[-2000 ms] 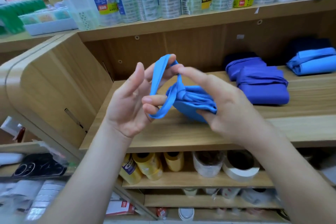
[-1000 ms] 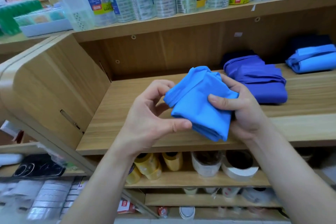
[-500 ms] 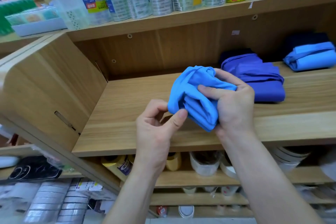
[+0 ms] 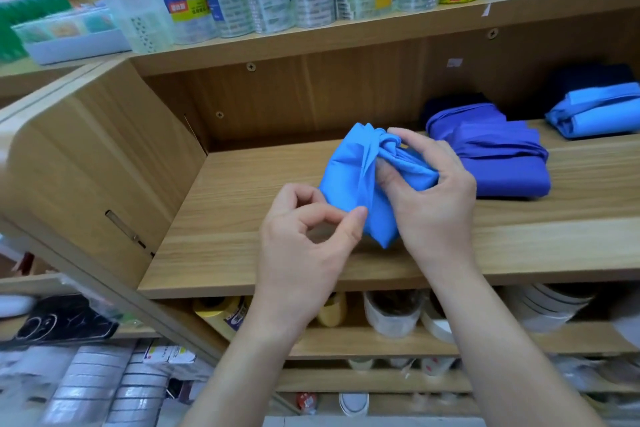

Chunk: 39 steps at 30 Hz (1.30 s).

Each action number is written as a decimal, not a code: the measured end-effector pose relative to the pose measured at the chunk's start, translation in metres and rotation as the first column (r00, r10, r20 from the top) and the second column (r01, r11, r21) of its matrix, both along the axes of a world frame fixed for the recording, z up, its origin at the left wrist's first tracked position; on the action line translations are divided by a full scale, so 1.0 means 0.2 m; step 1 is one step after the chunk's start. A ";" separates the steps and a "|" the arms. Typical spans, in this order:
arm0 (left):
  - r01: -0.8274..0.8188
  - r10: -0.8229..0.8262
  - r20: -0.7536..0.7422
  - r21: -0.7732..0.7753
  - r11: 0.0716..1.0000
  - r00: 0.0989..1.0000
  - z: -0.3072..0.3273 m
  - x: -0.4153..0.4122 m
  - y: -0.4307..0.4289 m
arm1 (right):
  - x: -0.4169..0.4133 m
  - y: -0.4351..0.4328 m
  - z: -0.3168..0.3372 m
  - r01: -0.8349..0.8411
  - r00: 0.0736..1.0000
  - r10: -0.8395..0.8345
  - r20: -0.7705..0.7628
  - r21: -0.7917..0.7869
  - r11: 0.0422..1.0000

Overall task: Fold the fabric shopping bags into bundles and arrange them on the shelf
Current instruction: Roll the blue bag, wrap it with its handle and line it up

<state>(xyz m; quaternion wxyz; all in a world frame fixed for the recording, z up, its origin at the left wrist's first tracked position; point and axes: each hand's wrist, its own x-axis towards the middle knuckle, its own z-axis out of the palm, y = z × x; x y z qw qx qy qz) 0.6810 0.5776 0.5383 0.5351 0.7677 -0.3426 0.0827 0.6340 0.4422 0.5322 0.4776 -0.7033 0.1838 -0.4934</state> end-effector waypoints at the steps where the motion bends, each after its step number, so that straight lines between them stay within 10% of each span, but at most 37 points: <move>1: -0.038 0.037 0.091 0.017 0.999 0.995 0.00 0.01 0.00 | 0.00 0.00 0.00 -0.035 0.999 0.034 0.013 0.075 0.997; 9: -0.121 0.102 0.203 0.084 0.989 0.974 -0.03 0.01 0.00 | 0.05 0.00 0.00 -0.151 0.980 0.078 0.182 0.434 0.888; 15: -0.118 0.122 0.007 0.298 0.947 0.993 0.10 0.11 -0.02 | 0.04 0.01 -0.02 -0.097 0.989 0.076 0.127 0.172 0.980; 20: 0.269 -0.272 -0.541 -0.086 0.959 0.796 0.12 0.12 -0.05 | 0.02 0.02 0.03 -0.229 0.970 0.229 0.076 -0.018 0.973; 26: 0.382 -0.406 -0.547 -0.163 0.909 0.732 0.13 0.10 -0.05 | -0.01 -0.01 0.09 -0.458 0.864 0.435 -0.255 -0.036 0.888; 32: 0.030 -0.317 -0.590 -0.443 0.896 0.743 0.08 0.09 -0.08 | -0.01 -0.02 0.06 -0.302 0.876 0.307 -0.371 0.074 0.951; 39: 0.064 -0.238 -0.561 -0.312 0.948 0.793 0.02 -0.03 -0.07 | 0.01 0.09 0.04 -0.058 0.998 0.066 -0.011 0.349 0.935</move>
